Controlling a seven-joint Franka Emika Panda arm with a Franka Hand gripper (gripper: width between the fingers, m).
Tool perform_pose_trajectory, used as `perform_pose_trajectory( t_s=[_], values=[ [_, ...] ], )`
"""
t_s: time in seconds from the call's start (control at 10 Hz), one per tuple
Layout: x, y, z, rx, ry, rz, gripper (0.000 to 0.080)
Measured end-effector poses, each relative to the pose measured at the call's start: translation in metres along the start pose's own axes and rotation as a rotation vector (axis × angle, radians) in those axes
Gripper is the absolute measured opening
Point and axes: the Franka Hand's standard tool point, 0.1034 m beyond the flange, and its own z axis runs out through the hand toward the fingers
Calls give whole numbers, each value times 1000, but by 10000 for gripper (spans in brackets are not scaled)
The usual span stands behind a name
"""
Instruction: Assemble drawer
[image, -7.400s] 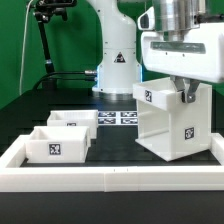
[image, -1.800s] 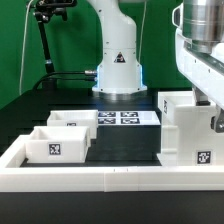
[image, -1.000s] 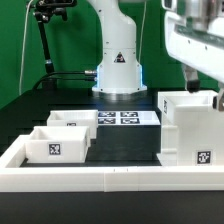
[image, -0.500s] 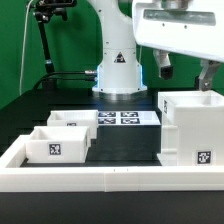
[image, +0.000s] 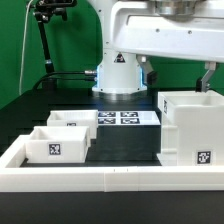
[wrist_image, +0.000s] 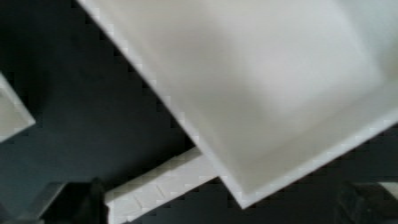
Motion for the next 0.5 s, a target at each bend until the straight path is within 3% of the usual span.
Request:
perform_pose_trajectory(
  t_s=[0.5],
  values=[
    [20, 67, 12, -17, 27, -509, 649]
  ],
)
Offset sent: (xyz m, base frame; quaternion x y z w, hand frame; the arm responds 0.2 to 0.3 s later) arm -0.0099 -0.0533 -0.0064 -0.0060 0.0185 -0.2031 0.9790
